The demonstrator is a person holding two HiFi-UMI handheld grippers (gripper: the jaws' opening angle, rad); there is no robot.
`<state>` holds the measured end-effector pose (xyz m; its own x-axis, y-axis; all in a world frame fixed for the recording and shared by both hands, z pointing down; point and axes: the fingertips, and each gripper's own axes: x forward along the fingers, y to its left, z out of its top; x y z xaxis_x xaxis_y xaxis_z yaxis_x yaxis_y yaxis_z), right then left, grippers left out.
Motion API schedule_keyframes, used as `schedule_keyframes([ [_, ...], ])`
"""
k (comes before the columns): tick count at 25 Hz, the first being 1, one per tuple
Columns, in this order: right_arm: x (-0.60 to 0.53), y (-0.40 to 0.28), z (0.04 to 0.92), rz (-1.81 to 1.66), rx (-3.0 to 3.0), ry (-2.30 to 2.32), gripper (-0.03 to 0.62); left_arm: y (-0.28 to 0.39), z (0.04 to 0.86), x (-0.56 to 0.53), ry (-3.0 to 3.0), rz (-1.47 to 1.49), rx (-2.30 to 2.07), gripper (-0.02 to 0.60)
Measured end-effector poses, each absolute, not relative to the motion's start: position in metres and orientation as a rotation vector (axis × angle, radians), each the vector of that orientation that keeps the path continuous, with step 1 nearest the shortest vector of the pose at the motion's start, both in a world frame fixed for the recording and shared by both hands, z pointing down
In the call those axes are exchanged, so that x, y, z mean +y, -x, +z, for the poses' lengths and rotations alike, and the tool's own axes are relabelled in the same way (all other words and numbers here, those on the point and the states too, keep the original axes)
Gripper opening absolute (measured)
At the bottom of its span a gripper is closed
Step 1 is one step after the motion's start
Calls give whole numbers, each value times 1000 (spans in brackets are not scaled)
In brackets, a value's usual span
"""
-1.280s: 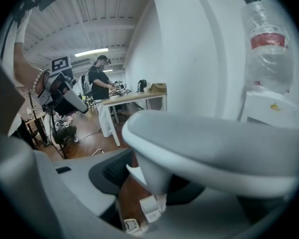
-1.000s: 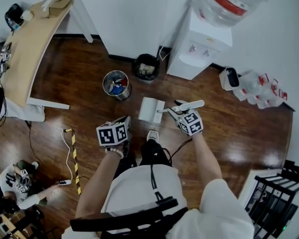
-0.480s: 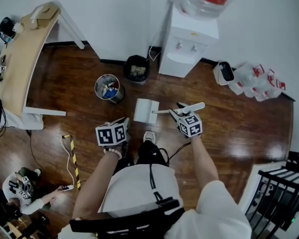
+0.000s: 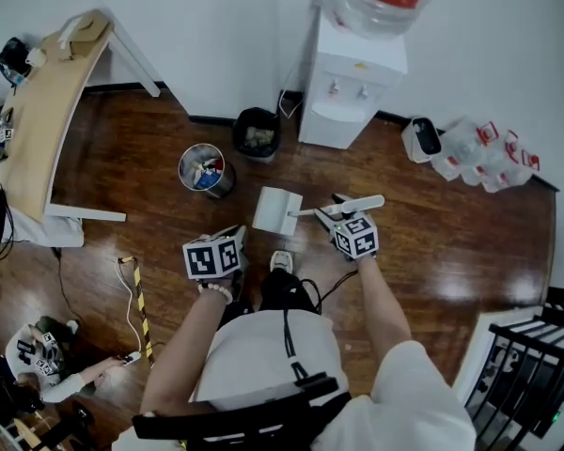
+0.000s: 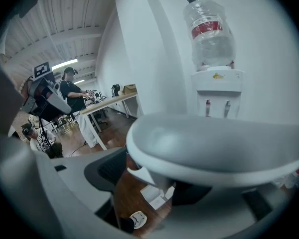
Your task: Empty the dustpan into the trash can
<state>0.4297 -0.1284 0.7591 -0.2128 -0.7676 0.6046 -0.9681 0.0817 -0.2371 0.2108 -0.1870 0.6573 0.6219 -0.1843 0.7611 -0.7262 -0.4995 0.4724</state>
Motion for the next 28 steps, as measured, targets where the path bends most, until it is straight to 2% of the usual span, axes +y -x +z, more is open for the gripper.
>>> schedule_keyframes([
  [2,-132,-427,764,908,-2028,-1739,310,-209,658,-186,-2009,823,-721,-11],
  [7,-132,-433,780,954,-1950,-1828,393,-203,659,-185,-2002,820,-731,-11],
  [13,-128,-450,786,1006,-1910,-1917,463,-201,661,-188,-2005,832,-723,-11],
  [28,-75,-426,792,1056,-1892,-1875,474,-194,662,-175,-2030,812,-699,-11],
])
